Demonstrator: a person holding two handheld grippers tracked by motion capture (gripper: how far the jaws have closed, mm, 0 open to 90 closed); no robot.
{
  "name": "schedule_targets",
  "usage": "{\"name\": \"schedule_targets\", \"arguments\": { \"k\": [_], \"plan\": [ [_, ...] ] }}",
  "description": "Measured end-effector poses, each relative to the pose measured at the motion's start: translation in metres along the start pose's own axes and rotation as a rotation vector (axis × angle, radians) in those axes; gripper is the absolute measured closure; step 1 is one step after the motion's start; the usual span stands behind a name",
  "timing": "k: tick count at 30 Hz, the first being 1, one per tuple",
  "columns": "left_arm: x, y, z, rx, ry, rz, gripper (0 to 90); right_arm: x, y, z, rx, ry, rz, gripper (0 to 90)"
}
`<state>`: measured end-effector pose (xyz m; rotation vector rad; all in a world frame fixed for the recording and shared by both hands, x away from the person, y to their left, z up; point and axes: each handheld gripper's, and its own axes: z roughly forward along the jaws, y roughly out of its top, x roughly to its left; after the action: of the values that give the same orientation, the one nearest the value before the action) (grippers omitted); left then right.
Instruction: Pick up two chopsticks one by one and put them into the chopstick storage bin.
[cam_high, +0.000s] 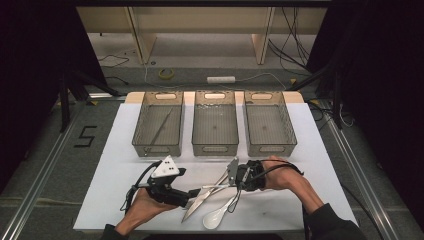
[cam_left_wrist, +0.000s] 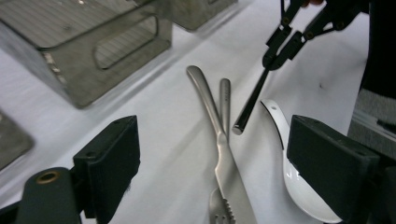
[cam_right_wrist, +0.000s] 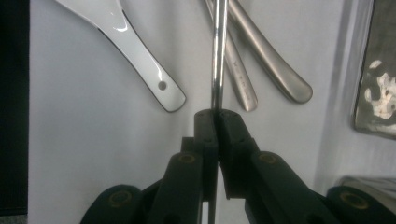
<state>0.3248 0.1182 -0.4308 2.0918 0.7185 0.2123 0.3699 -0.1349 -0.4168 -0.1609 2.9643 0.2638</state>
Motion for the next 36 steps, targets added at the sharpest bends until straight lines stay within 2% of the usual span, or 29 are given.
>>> {"name": "schedule_targets", "arguments": {
  "k": [3, 4, 8, 9, 11, 15, 19, 24, 27, 30, 36],
  "plan": [
    [-0.006, 0.002, 0.007, 0.025, -0.005, 0.035, 17.9, -0.001, 0.004, -0.002, -0.005, -0.005, -0.023, 86.9],
    [-0.008, 0.003, 0.008, 0.027, -0.009, 0.039, 18.2, 0.001, 0.005, -0.003, -0.015, -0.007, -0.006, 86.9],
    [-0.009, 0.004, 0.012, 0.034, -0.018, 0.053, 20.0, 0.000, 0.008, -0.005, -0.006, -0.013, -0.036, 86.9],
    [-0.009, 0.004, 0.012, 0.036, -0.015, 0.058, 20.8, 0.001, 0.010, -0.004, -0.013, -0.015, -0.024, 86.9],
    [-0.009, 0.004, 0.013, 0.042, -0.012, 0.073, 22.1, 0.000, 0.012, -0.005, -0.009, -0.015, -0.045, 86.9],
    [-0.011, 0.005, 0.016, 0.052, -0.020, 0.094, 25.8, 0.001, 0.016, -0.005, -0.003, -0.017, -0.049, 86.9],
    [-0.014, 0.006, 0.020, 0.070, -0.031, 0.126, 31.2, 0.001, 0.020, -0.007, 0.003, -0.018, -0.058, 86.9],
    [-0.018, 0.008, 0.025, 0.087, -0.039, 0.186, 39.2, 0.001, 0.025, -0.010, -0.008, -0.024, -0.079, 86.9],
    [-0.020, 0.008, 0.026, 0.089, -0.046, 0.205, 45.2, 0.001, 0.028, -0.009, -0.013, -0.027, -0.090, 86.9],
    [-0.020, 0.008, 0.026, 0.086, -0.053, 0.215, 50.8, 0.002, 0.029, -0.009, -0.014, -0.024, -0.083, 86.9],
    [-0.019, 0.009, 0.027, 0.087, -0.063, 0.225, 59.3, 0.003, 0.031, -0.009, -0.022, -0.021, -0.101, 86.9]
  ]
}}
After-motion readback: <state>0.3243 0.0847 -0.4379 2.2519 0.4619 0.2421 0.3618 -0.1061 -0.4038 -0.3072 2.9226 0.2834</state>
